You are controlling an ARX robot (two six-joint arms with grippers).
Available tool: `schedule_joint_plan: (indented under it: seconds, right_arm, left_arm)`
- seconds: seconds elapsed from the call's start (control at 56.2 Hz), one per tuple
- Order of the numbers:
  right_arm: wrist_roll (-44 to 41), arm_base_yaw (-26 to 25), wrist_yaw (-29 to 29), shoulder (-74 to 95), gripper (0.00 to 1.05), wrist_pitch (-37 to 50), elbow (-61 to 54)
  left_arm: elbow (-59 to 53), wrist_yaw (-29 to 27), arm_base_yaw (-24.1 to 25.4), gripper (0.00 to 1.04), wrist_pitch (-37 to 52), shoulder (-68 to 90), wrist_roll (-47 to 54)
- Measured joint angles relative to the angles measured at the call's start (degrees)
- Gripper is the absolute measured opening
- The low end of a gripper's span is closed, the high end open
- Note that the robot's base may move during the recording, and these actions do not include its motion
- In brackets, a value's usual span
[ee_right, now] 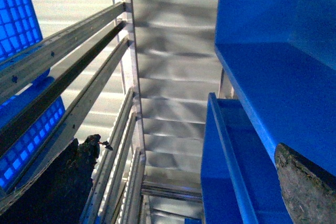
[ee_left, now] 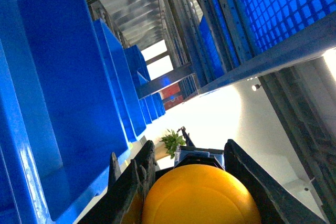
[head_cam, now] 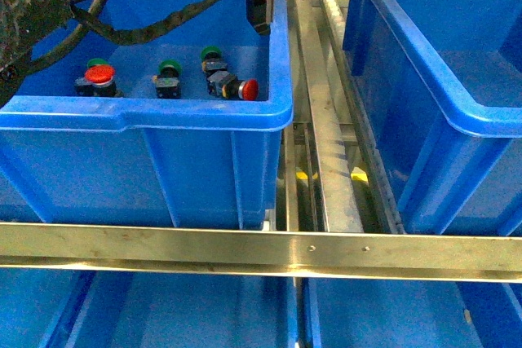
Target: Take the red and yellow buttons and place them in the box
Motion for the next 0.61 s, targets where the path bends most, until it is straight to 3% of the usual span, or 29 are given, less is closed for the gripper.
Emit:
schedule_joint_plan:
  seconds: [0.356,0.605]
  right_arm:
    - [-3.0,3.0,0.9,2.3,0.99,0.5,5.7]
    - [-4.7,7.8,1.9,6.0,0.99,2.3,7.5]
  left_arm:
    - [-0.3,0.0,-0.8,0.32,0.8,0.3,0.0]
    - [0.4,0.2,-0.8,0.32,1.1,1.5,-0.3]
